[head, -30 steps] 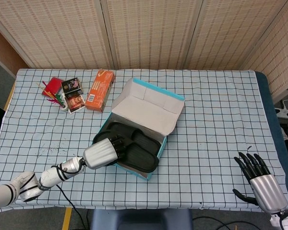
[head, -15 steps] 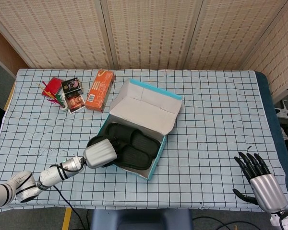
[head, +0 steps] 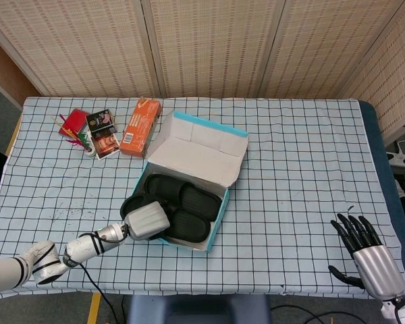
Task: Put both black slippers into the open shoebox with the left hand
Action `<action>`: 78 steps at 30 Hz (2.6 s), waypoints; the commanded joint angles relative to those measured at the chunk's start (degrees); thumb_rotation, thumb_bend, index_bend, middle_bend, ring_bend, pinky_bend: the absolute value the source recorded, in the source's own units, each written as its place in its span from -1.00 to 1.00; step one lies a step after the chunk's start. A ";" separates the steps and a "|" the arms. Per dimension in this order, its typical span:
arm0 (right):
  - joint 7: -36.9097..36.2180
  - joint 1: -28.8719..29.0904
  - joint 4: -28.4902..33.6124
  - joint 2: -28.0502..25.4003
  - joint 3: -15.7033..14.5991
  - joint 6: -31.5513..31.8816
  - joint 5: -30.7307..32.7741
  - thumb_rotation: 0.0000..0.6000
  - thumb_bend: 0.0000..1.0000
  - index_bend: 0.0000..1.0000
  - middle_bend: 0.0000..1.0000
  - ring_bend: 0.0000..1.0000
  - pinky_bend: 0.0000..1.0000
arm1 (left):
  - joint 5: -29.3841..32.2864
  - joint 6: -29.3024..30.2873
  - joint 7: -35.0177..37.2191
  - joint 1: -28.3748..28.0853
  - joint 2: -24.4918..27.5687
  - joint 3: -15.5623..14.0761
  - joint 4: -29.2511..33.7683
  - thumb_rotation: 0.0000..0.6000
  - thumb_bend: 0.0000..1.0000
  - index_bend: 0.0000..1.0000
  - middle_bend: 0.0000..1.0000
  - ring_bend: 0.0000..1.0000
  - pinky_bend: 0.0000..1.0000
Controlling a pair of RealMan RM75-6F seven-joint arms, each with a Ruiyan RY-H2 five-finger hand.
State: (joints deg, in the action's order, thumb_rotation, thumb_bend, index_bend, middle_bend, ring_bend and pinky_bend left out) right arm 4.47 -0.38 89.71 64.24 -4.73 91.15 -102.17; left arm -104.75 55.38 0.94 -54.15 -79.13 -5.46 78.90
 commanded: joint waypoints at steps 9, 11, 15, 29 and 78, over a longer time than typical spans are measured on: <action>-0.41 -0.15 -0.06 -0.22 0.15 0.53 0.11 0.59 -0.75 -1.00 -1.00 -1.00 -1.00 | -0.50 4.02 3.10 1.25 -2.09 -0.27 -2.50 1.00 0.20 0.07 -0.12 -0.39 -0.51; -0.46 -0.11 -0.07 -0.24 0.09 0.43 0.03 0.59 -0.76 -1.00 -1.00 -1.00 -1.00 | -0.69 5.77 3.61 1.72 -1.84 -0.01 -2.46 1.00 0.16 -0.16 -0.35 -0.60 -0.61; -0.37 -0.10 -0.05 -0.22 -0.06 0.38 -0.24 0.59 -0.75 -1.00 -1.00 -1.00 -1.00 | -0.06 8.23 4.83 2.73 -1.20 0.66 -2.10 1.00 0.02 -0.69 -0.84 -0.97 -0.77; -0.19 -0.33 0.03 -0.22 -0.28 0.92 -0.93 0.59 -0.76 -1.00 -1.00 -1.00 -1.00 | 4.90 8.69 14.70 4.83 3.96 1.61 6.33 1.00 -0.14 -1.00 -1.00 -1.00 -0.83; 0.03 -0.21 -0.05 -0.14 -0.11 0.38 -0.41 0.58 -0.76 -1.00 -1.00 -1.00 -1.00 | 5.76 1.75 26.43 7.07 -2.01 -1.83 -7.78 1.00 0.16 -0.70 -0.39 -0.46 -0.61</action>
State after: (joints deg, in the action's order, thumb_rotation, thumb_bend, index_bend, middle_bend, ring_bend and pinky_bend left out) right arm 4.49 -0.59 89.66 64.09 -4.84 91.54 -102.58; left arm -98.56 56.02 28.45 -47.35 -81.28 -7.45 70.73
